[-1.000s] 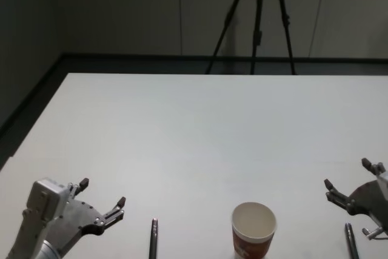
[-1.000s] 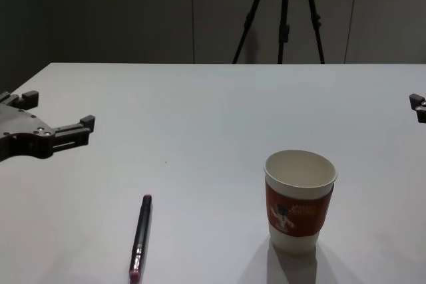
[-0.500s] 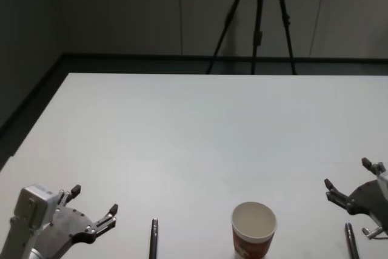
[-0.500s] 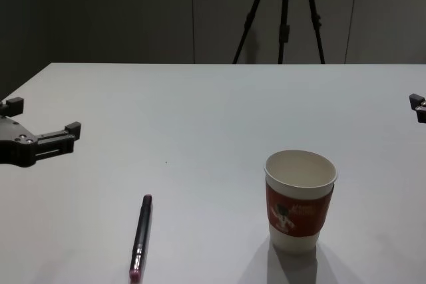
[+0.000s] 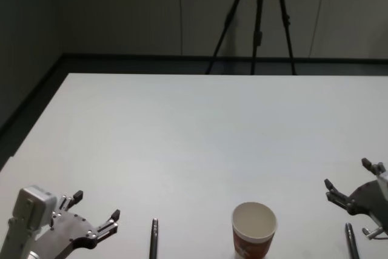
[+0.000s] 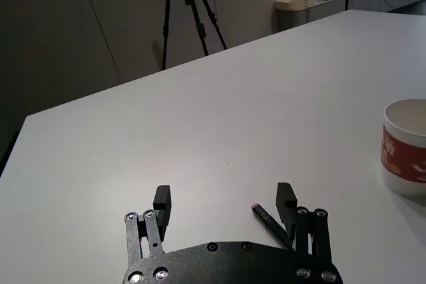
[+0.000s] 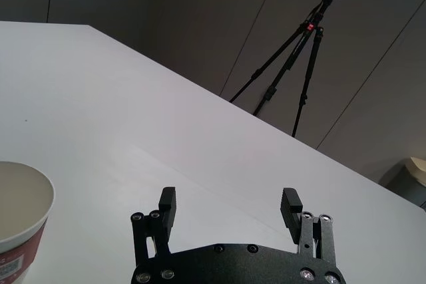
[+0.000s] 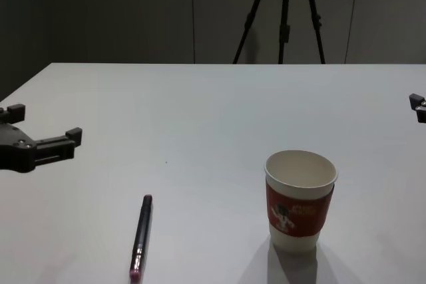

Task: Place the pen into the pen holder.

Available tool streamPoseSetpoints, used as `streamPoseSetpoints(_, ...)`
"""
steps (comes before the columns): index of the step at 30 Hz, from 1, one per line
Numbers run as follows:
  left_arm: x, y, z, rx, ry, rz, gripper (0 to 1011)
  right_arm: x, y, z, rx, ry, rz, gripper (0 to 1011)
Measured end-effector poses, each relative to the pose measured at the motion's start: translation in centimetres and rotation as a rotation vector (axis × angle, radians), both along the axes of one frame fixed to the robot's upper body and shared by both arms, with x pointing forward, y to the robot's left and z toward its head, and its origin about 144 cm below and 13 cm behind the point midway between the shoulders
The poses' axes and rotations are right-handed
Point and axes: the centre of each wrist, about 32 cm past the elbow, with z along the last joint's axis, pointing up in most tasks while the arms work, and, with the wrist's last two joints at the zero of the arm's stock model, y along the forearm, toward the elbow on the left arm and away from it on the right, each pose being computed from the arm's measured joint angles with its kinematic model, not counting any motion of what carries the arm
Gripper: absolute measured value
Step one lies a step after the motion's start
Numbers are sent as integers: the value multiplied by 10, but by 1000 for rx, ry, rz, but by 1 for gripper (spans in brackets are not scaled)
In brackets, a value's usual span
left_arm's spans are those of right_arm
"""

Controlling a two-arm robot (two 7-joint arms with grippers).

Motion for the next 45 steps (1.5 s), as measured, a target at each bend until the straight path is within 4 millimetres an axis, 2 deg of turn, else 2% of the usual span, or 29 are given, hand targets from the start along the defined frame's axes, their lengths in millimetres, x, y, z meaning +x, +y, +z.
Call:
streamPoseSetpoints(15,6,0,6,-53,120,-55,1001,0,0,0,0,0,0,1001)
streamPoseSetpoints(45,23,-18,6,-85,303,-71,1001,0,0,0,0,0,0,1001)
